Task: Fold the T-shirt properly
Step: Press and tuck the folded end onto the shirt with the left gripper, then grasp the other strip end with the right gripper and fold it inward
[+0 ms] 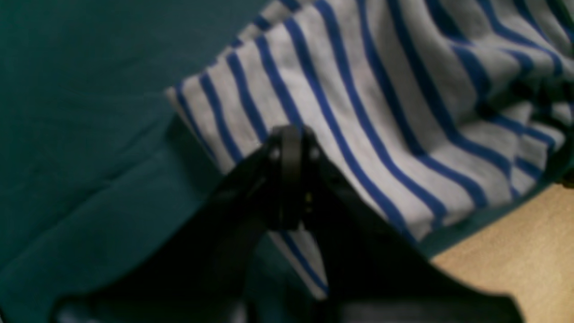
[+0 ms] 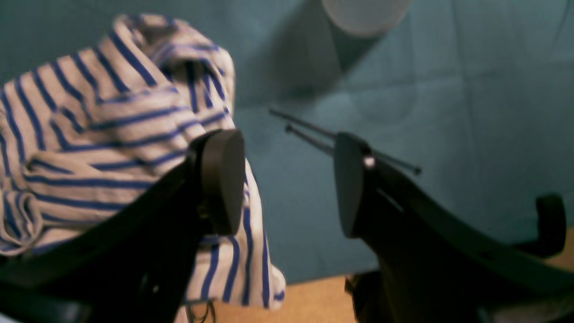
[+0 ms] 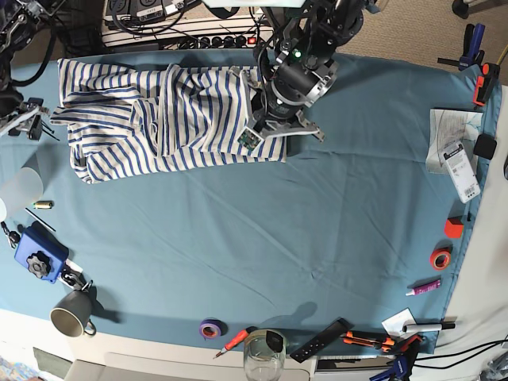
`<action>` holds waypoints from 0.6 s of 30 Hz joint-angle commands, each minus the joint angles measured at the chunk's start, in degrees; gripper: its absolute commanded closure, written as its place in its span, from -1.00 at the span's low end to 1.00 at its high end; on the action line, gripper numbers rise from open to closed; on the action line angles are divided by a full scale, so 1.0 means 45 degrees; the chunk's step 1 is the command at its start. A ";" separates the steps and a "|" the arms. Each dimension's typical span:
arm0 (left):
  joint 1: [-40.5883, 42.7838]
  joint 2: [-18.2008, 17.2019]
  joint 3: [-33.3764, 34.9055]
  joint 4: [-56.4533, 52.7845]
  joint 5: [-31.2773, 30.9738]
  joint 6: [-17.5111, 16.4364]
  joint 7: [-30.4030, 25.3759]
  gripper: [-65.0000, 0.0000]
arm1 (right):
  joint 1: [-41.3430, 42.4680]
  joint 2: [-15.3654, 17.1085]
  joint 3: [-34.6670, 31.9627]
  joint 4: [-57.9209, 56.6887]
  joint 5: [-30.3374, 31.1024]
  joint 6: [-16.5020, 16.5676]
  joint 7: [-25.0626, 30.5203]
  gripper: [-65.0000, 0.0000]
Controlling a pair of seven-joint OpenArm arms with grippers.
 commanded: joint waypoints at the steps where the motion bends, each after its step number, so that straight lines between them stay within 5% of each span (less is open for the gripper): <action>1: -0.0005 0.0097 0.0034 0.0248 -0.0005 -0.0010 -0.0199 1.00 | 0.0078 0.0316 0.0078 0.0151 0.0471 -0.0194 0.0092 0.01; 13: 0.0136 0.0107 0.0058 0.0248 -0.0437 -0.0199 -0.0199 1.00 | 0.0301 0.0330 -0.0923 -0.2681 0.3303 0.0593 -0.0622 0.02; 18: 0.0136 0.0102 0.0058 0.0248 -0.0432 -0.0199 -0.0204 1.00 | 0.1025 0.0325 -0.1107 -0.4707 0.3254 0.0899 -0.0656 0.02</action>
